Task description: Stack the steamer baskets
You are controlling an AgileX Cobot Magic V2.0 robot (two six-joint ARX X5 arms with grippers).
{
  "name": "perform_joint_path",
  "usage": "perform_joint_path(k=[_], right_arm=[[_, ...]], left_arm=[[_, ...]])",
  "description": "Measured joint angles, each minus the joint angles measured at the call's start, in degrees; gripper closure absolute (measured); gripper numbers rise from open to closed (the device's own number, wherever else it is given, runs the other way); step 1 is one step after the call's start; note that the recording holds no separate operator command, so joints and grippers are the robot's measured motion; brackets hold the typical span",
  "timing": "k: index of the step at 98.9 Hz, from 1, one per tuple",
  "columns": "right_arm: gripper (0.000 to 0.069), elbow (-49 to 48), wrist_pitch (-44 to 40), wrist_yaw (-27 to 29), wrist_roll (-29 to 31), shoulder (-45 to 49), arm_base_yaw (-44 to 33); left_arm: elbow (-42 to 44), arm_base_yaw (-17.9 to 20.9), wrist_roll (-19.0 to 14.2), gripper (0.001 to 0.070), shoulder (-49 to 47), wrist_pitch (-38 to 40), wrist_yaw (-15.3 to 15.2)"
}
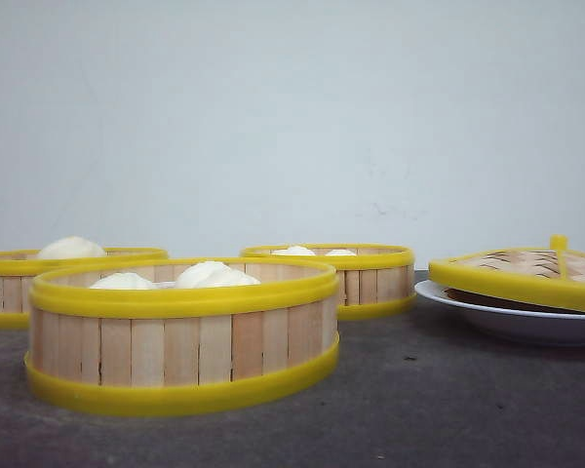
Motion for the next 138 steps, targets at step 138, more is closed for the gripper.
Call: perform_joint_path(k=[138], right_arm=[[0.0672,0.0,0.04,-0.11,0.31,0.0,0.0]], left_arm=[[0.0,0.0,0.0,0.0695,0.0,0.0,0.0]])
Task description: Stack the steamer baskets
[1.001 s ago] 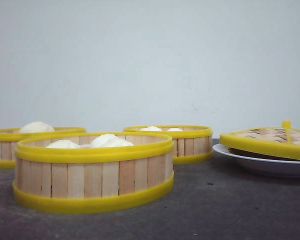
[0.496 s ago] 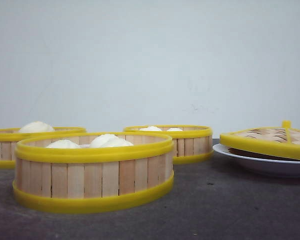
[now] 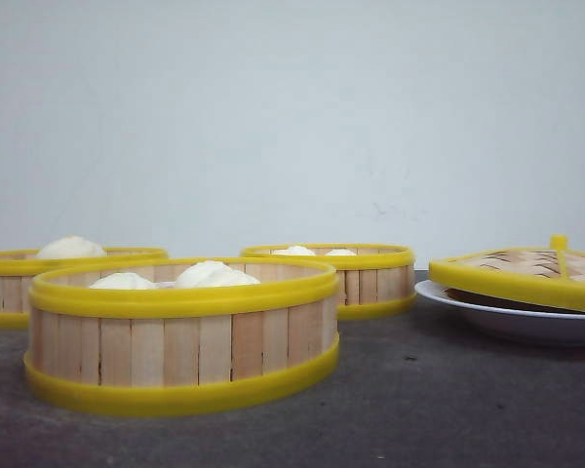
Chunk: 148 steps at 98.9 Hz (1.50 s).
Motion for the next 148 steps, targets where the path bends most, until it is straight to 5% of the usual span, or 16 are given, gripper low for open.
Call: perform_joint_path(k=[31,54,70,100,119,148], right_arm=[[0.0672,-0.07,1.84,-1.29,7.48,0.0,0.0],[0.0682,7.87,1.27,-6.84,16.11,0.74,-0.02],[0.0682,22.16,-4.63,-7.32,17.38,5.57,-0.02],[0.0682,43.25,-22.14,-7.34,11.08,25.4,-0.02],[0.0682,47.58,-28.68,-7.48,5.31,37.73,-0.02],[0.0682,47.54,-33.99,-7.34,1.77,48.26,0.0]], left_arm=[[0.0,0.0,-0.9,0.0695,0.0,0.0,0.02],[6.01,0.0,-10.97,0.0695,0.39,-8.11,2.56],[20.06,0.0,-13.14,0.0695,3.91,-13.9,3.41],[41.11,0.0,-2.69,0.0695,22.64,-27.04,3.41],[45.16,0.0,4.28,0.0695,33.05,-30.51,3.41],[45.11,0.0,6.67,0.0695,38.95,-31.54,3.43]])
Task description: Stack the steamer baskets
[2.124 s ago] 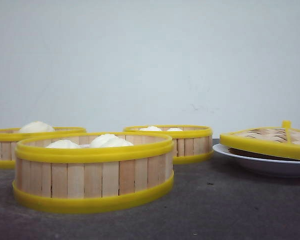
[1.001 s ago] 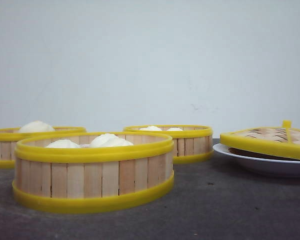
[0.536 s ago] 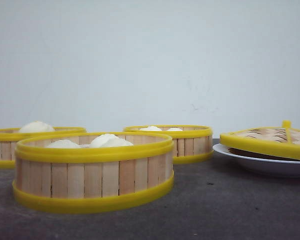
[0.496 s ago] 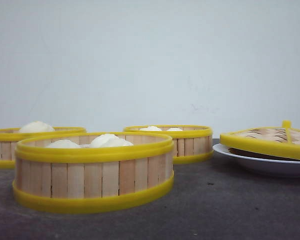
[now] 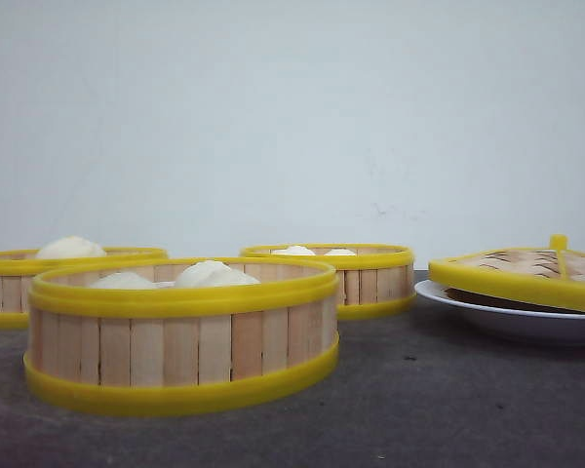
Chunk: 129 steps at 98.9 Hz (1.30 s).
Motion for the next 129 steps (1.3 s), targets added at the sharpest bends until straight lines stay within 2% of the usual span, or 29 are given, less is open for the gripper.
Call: perform_joint_path(k=[10,17,22,28,34,38,42,57,69,82,83,103,129], right_arm=[[0.0682,-0.02,0.0,0.0,-0.83,1.6,0.07],[0.064,-0.02,0.04,0.0,-1.05,2.08,0.07],[0.0538,-0.02,0.22,0.02,-1.2,2.27,0.07],[0.036,-0.02,0.68,0.02,-1.2,2.71,0.07],[0.0186,0.0,1.07,0.02,-1.18,3.37,0.07],[0.0128,0.0,1.53,0.02,-1.18,3.8,0.07],[0.0098,0.0,2.47,0.02,-1.11,4.2,0.07],[0.0077,0.07,10.08,-1.55,0.92,7.32,1.01],[0.0077,3.1,13.38,-1.92,2.89,13.81,3.45],[0.0077,10.34,13.81,-1.88,3.98,23.23,6.05],[0.0077,14.01,14.01,-1.62,4.17,28.04,7.19],[0.0077,26.36,13.05,-1.22,4.42,44.17,9.49],[0.0077,42.56,10.23,5.62,3.76,61.29,11.32]], left_arm=[[0.0,0.0,0.55,0.069,0.35,0.0,-0.02],[0.0,0.0,0.7,0.0627,0.28,0.02,0.0],[0.0,0.0,0.72,0.0533,0.26,0.07,0.0],[0.0,0.0,0.74,0.0409,0.28,0.28,-0.02],[0.0,0.0,0.76,0.0333,0.28,0.44,0.0],[0.0,0.0,0.74,0.0308,0.28,0.48,0.0],[0.0,0.0,0.74,0.0296,0.28,0.5,0.0],[0.0,0.0,0.72,0.0282,0.28,0.7,0.0],[0.0,0.0,0.72,0.0282,0.28,0.72,0.0],[0.0,0.0,0.72,0.0282,0.28,0.72,0.0],[0.0,0.0,0.72,0.0282,0.28,0.72,0.0],[0.0,0.0,0.72,0.0282,0.28,0.72,0.0],[0.0,0.0,0.72,0.0282,0.28,0.7,0.0]])
